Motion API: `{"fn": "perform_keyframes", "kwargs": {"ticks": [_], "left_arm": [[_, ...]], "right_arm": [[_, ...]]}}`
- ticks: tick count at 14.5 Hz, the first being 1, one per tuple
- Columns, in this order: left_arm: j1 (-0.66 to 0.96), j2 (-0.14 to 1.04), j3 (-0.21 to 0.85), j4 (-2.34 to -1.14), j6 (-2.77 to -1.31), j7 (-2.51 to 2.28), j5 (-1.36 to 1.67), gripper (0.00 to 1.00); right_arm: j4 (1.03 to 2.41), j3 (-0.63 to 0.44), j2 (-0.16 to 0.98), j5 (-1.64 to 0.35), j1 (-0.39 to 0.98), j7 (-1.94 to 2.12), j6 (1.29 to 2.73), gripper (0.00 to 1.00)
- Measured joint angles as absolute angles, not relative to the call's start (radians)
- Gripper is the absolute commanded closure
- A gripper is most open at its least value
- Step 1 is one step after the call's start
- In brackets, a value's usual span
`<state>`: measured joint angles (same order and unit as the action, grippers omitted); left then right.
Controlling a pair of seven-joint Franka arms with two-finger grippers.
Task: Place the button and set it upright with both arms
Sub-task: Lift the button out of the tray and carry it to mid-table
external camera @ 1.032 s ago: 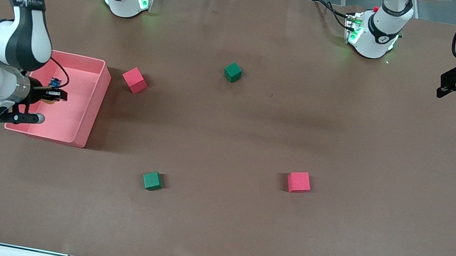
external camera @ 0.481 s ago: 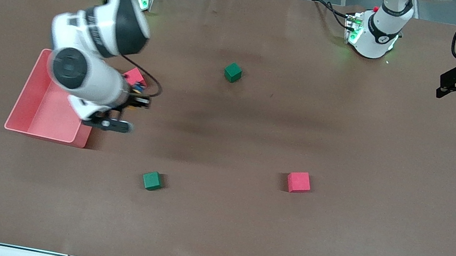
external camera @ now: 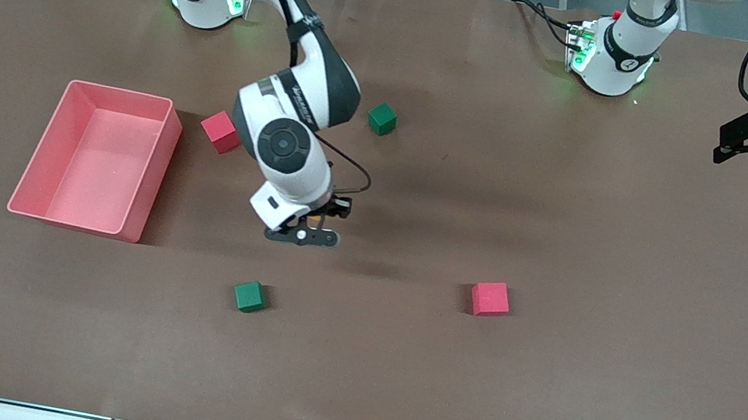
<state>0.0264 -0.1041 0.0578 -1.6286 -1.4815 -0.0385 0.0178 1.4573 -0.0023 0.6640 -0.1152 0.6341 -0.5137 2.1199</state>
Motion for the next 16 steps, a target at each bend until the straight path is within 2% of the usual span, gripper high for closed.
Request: {"fn": "perform_keyframes", "kwargs": {"ticks": [3,7,11,16], "left_arm": [[0.026,-0.103,0.058,-1.628,-1.481,-0.038,0.018,0.00],[0.026,-0.101,0.058,-1.628,-1.481,-0.039,0.018,0.00],[0.026,-0.097,0.058,-1.628,-1.481,-0.039,0.018,0.00],[0.026,-0.096,0.058,-1.628,-1.481,-0.039,0.018,0.00]], "right_arm": [[1.411,-0.003,0.750,-0.115,0.678,-0.517,2.222,0.98],[1.358,-0.005,0.834,-0.115,0.721,-0.518,2.229,0.98],[1.334,-0.006,0.872,-0.115,0.747,-0.518,2.229,0.97],[1.326,-0.006,0.881,-0.115,0.760,-0.536,2.245,0.91]]}}
